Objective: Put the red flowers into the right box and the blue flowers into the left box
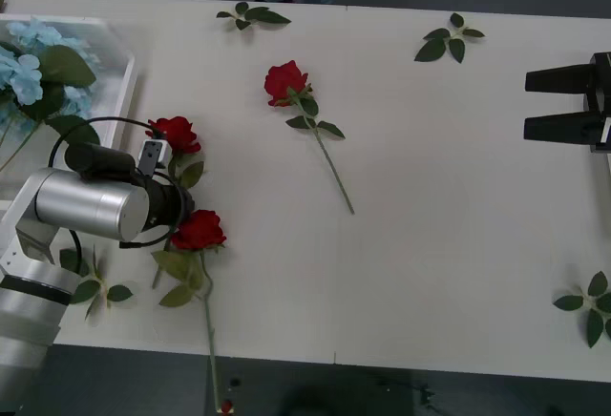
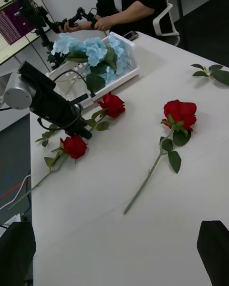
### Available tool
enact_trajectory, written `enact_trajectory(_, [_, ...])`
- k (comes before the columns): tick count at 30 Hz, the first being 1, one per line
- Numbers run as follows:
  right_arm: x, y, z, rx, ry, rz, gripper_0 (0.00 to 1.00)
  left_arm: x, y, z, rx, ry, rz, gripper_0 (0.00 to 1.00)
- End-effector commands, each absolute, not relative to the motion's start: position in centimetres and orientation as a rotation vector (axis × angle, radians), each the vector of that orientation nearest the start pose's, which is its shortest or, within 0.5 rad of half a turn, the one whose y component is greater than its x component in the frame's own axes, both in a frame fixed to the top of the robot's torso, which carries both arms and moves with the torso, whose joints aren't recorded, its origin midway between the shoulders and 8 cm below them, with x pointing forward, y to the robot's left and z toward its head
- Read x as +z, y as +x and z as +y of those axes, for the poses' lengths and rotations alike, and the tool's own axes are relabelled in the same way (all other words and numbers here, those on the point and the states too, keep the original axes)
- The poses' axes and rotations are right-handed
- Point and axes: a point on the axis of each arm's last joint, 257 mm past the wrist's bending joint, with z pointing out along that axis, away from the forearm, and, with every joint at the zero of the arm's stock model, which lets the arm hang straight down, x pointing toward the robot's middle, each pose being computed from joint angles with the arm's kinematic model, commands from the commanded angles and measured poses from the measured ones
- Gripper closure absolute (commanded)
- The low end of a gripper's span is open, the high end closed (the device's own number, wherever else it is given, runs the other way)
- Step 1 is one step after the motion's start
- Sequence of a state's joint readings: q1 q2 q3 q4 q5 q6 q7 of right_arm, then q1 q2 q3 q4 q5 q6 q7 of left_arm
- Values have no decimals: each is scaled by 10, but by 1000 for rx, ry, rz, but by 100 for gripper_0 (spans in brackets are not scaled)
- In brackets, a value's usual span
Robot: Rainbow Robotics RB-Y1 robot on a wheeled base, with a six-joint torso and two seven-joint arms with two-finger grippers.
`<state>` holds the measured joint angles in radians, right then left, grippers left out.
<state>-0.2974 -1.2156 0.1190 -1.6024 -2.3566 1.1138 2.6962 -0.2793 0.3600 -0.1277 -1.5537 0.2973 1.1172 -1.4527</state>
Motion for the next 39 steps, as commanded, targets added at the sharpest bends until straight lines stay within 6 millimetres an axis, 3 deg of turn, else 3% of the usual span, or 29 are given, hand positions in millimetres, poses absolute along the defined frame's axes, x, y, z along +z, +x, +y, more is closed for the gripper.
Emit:
enact_trajectory(1, [-41, 425, -222, 856, -1068, 1644, 0, -341, 520, 245, -18, 143, 2477, 100])
enact_trajectory(9, [-41, 425, -222, 856, -1068, 1644, 0, -330, 528, 239, -35, 143, 2455, 100])
enact_trajectory(12, [-41, 425, -222, 856, -1068, 1644, 0, -317, 533, 239, -36, 146, 2425, 100])
enact_trajectory(17, [-41, 425, -222, 856, -1068, 1644, 0, -280, 543, 246, -27, 154, 2349, 100])
enact_trajectory(23, [-41, 425, -222, 856, -1068, 1644, 0, -223, 547, 272, -5, 128, 2271, 100])
enact_trajectory(30, [-41, 425, -222, 856, -1068, 1644, 0, -157, 532, 293, 21, 140, 2141, 100])
enact_trajectory(32, [-41, 425, -222, 856, -1068, 1644, 0, -135, 524, 286, -14, 162, 2088, 100])
enact_trajectory(36, [-41, 425, -222, 856, -1068, 1644, 0, -94, 511, 234, -182, 254, 1957, 100])
enact_trajectory(39, [-41, 425, -222, 856, -1068, 1644, 0, -77, 509, 196, -306, 299, 1877, 100])
